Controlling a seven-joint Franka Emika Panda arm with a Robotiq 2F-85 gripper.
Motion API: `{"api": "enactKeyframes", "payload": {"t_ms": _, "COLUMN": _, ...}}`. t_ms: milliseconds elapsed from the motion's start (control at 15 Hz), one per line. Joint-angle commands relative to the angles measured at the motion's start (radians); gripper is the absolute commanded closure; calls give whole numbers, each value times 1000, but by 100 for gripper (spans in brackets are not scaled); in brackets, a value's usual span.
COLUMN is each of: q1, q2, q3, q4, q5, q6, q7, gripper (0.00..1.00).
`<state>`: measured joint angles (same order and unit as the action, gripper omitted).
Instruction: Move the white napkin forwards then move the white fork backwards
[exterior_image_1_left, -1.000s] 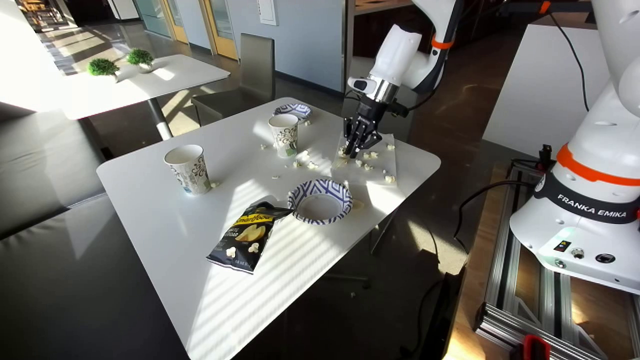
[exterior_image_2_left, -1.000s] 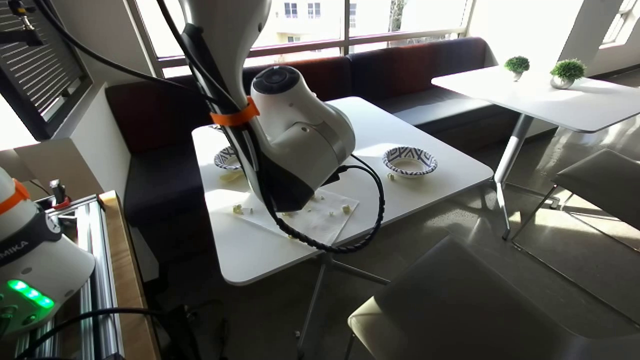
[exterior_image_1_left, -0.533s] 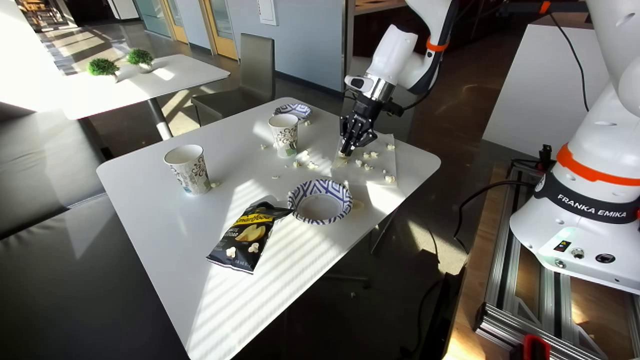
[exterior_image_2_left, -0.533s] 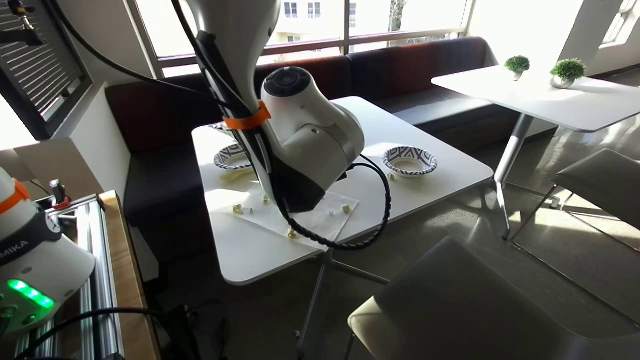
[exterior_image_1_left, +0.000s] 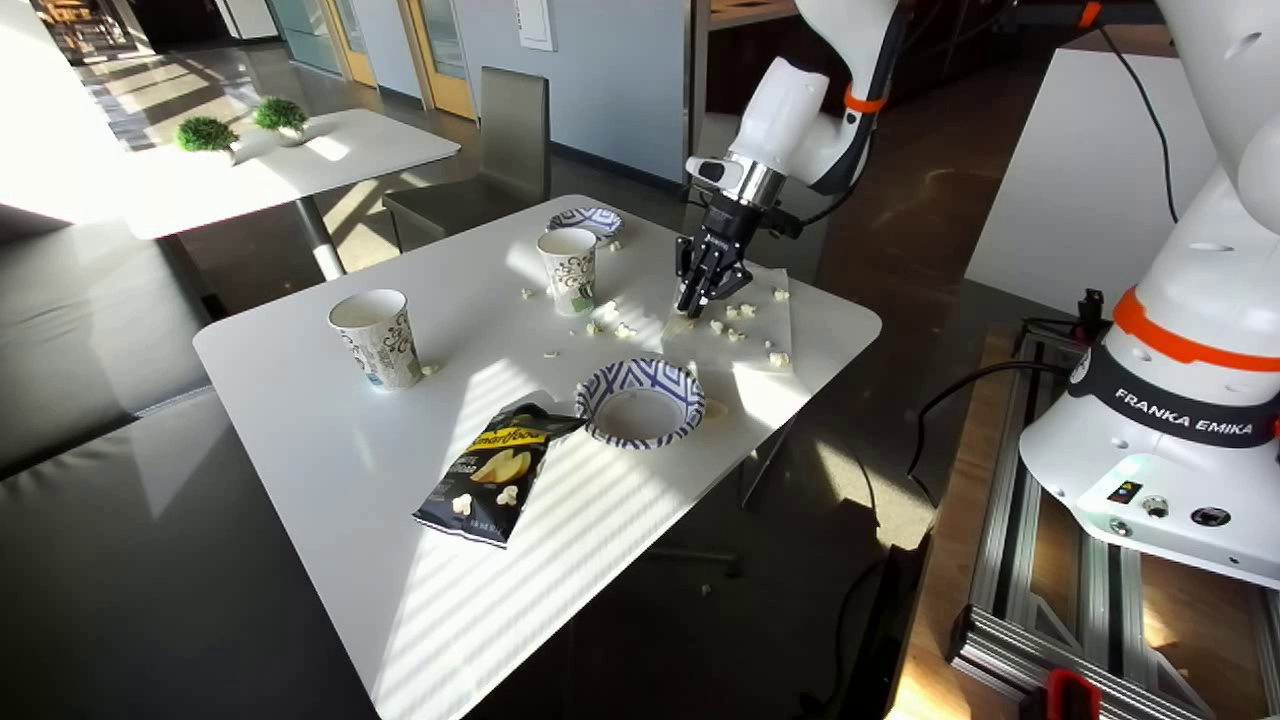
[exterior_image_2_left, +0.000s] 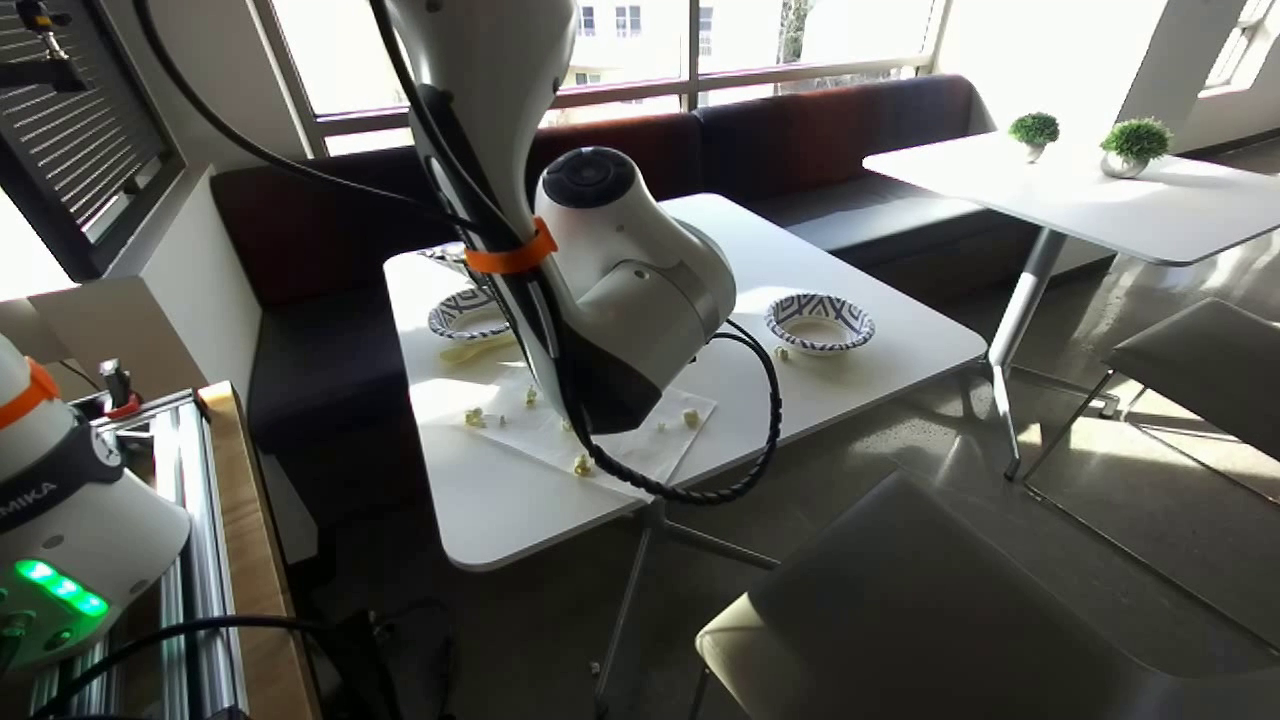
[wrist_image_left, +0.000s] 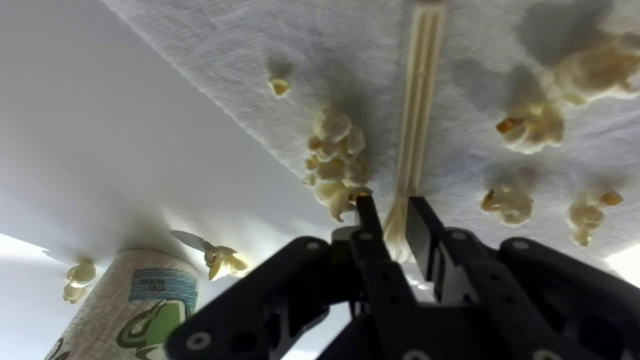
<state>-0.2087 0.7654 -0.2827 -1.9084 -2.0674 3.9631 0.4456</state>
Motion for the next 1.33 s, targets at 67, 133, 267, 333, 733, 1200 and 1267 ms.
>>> {"api": "enactKeyframes", "payload": {"t_ms": 67, "q1": 15, "q2": 42, "q3": -23, "q4": 39, "q5": -3, "q6": 49, "q7": 0, "gripper": 73}}
{"api": "enactKeyframes", "payload": {"t_ms": 133, "q1": 15, "q2": 46, "q3": -24, "q4": 44, "q5": -4, "q6": 56, "q7": 1, "gripper": 72}}
{"api": "enactKeyframes", "payload": {"t_ms": 267, "q1": 15, "q2": 53, "q3": -26, "q4": 52, "q5": -9, "q6": 73, "q7": 6, "gripper": 71}}
{"api": "enactKeyframes", "payload": {"t_ms": 333, "q1": 16, "q2": 54, "q3": -28, "q4": 55, "q5": -10, "q6": 80, "q7": 7, "gripper": 71}}
{"api": "enactKeyframes", "payload": {"t_ms": 733, "q1": 28, "q2": 82, "q3": -44, "q4": 79, "q5": -32, "q6": 113, "q7": 18, "gripper": 66}}
{"api": "enactKeyframes", "payload": {"t_ms": 1200, "q1": 28, "q2": 86, "q3": -49, "q4": 80, "q5": -26, "q6": 105, "q7": 12, "gripper": 95}}
{"api": "enactKeyframes", "payload": {"t_ms": 1267, "q1": 28, "q2": 83, "q3": -50, "q4": 78, "q5": -27, "q6": 106, "q7": 12, "gripper": 99}}
